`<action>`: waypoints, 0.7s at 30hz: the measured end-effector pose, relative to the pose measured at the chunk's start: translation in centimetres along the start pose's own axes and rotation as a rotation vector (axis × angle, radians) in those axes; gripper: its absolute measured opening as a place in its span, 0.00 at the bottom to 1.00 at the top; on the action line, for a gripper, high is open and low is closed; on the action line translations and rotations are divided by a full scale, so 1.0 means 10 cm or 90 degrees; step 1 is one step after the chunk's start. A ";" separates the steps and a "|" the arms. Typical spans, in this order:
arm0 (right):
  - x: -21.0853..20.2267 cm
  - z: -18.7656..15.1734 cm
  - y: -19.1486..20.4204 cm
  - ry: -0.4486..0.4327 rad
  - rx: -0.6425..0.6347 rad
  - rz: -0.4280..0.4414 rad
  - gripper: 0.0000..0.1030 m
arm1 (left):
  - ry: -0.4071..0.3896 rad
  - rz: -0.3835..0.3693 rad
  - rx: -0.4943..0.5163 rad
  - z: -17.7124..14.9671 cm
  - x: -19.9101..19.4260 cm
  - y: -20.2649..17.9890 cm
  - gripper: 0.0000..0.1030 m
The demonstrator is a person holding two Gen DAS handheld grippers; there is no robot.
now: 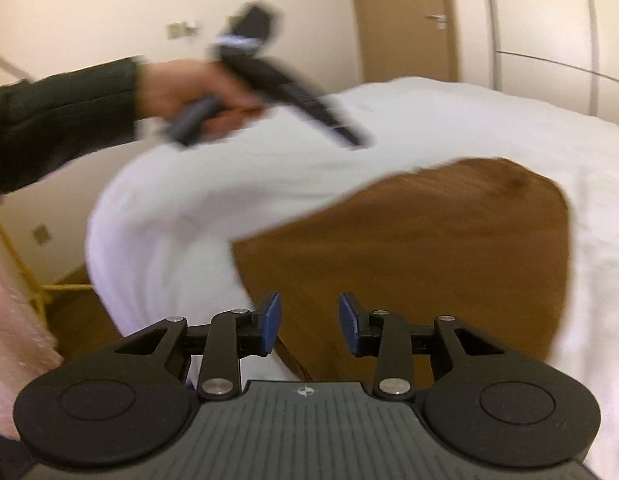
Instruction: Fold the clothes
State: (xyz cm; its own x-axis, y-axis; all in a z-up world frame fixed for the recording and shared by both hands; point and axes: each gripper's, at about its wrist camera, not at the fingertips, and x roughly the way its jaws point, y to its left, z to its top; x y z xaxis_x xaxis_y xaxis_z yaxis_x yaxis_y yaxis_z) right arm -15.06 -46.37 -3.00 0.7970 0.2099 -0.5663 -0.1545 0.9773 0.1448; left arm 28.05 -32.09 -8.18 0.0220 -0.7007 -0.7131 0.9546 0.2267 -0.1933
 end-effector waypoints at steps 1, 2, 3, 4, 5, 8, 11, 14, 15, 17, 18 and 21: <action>-0.09 -0.06 -0.01 0.002 -0.001 -0.016 0.40 | 0.004 -0.001 -0.005 -0.15 -0.07 -0.07 0.27; -0.16 -0.12 0.00 0.006 -0.003 -0.032 0.41 | 0.006 0.001 -0.010 -0.30 -0.12 -0.14 0.27; -0.21 -0.18 0.01 0.011 -0.005 -0.048 0.42 | 0.006 0.002 -0.020 -0.45 -0.16 -0.19 0.27; -0.27 -0.24 0.01 0.016 -0.007 -0.063 0.43 | 0.006 0.002 -0.031 -0.60 -0.19 -0.24 0.27; -0.32 -0.30 0.01 0.022 -0.005 -0.073 0.43 | 0.006 0.001 -0.045 -0.74 -0.22 -0.29 0.27; -0.44 -0.48 0.01 0.043 0.015 -0.084 0.43 | 0.016 0.015 -0.069 -1.09 -0.18 -0.39 0.26; -0.52 -0.59 0.00 0.058 0.023 -0.091 0.43 | 0.018 0.050 -0.047 -1.32 -0.15 -0.51 0.26; -0.57 -0.66 0.04 0.058 0.016 -0.108 0.43 | -0.007 0.091 -0.039 -1.37 -0.27 -0.61 0.25; -0.59 -0.68 0.06 0.058 0.013 -0.113 0.45 | -0.019 0.118 -0.009 -1.36 -0.34 -0.71 0.24; -0.60 -0.72 0.05 0.049 0.029 -0.121 0.46 | -0.043 0.159 0.059 -1.36 -0.46 -0.96 0.24; -0.63 -0.73 0.01 0.042 0.044 -0.124 0.46 | -0.056 0.169 0.106 -1.36 -0.51 -1.13 0.26; -0.68 -0.77 -0.11 0.020 0.096 -0.138 0.52 | -0.080 0.177 0.292 -1.42 -0.51 -1.77 0.35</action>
State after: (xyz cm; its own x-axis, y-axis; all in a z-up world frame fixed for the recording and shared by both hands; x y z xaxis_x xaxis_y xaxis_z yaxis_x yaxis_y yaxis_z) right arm -24.79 -48.65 -5.56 0.7831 -0.0015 -0.6219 0.1093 0.9848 0.1353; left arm 6.84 -22.89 -10.67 0.3003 -0.7377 -0.6046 0.9388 0.1166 0.3241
